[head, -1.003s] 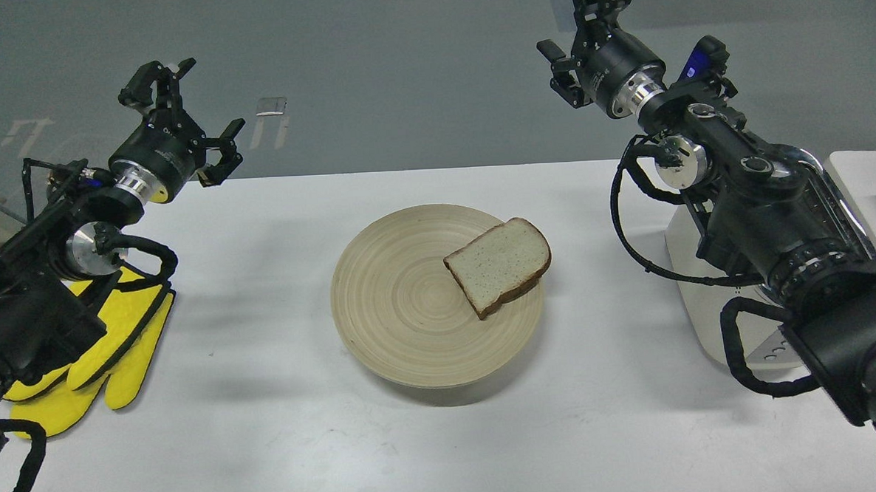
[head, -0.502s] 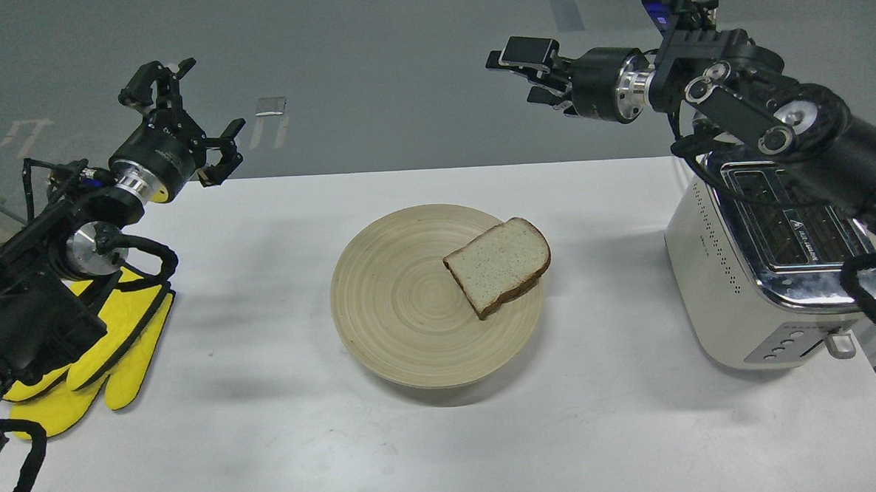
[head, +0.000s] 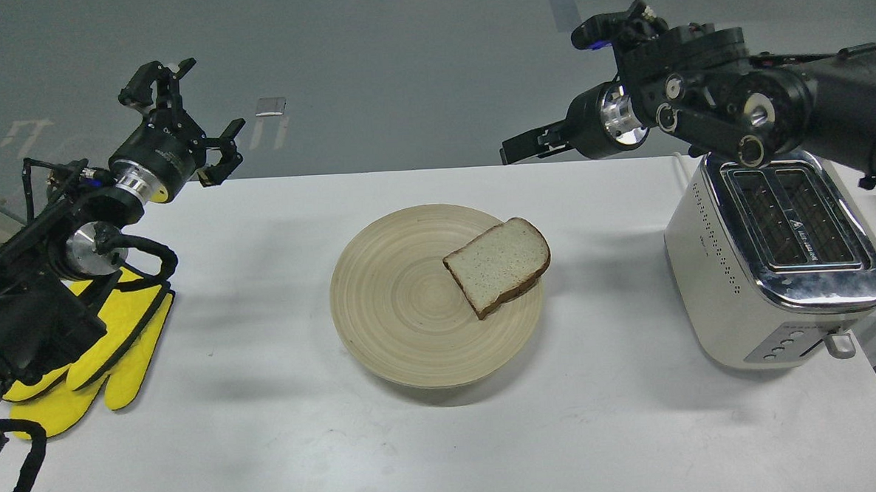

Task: Put bread in toaster with right arm
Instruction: 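Move the right gripper over the toaster down to the bread slice on the plate, then close the right gripper on the bread slice's upper edge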

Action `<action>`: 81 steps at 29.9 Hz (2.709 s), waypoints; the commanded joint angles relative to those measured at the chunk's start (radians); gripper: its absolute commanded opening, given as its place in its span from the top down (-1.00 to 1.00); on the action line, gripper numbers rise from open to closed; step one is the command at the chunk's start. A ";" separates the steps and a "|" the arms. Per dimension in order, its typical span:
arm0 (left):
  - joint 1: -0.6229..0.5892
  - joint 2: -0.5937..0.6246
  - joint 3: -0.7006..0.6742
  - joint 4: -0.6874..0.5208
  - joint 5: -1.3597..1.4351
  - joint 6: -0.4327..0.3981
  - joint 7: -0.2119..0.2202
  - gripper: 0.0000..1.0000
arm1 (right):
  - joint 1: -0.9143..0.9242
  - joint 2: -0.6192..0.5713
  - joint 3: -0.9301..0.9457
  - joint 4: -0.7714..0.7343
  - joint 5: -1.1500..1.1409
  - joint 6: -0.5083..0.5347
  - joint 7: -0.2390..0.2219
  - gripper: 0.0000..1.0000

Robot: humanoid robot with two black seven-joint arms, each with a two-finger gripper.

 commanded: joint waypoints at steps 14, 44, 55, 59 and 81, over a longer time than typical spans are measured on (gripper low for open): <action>0.000 0.000 0.000 0.000 0.000 0.000 0.000 -1.00 | -0.128 0.026 -0.024 -0.014 -0.036 0.000 0.013 -0.97; 0.000 0.000 0.000 0.000 0.000 0.000 0.000 -1.00 | -0.190 0.070 -0.008 -0.067 -0.050 0.000 0.013 -0.40; 0.000 0.000 0.000 0.000 0.000 0.000 0.000 -1.00 | -0.190 0.069 -0.008 -0.067 -0.052 0.000 0.011 0.26; 0.000 0.001 0.000 0.000 0.000 0.000 0.000 -1.00 | -0.188 0.069 -0.007 -0.067 -0.050 0.000 0.011 0.39; 0.000 0.000 0.000 0.000 0.000 0.000 0.000 -1.00 | -0.150 0.055 0.042 -0.049 -0.039 0.000 0.007 1.00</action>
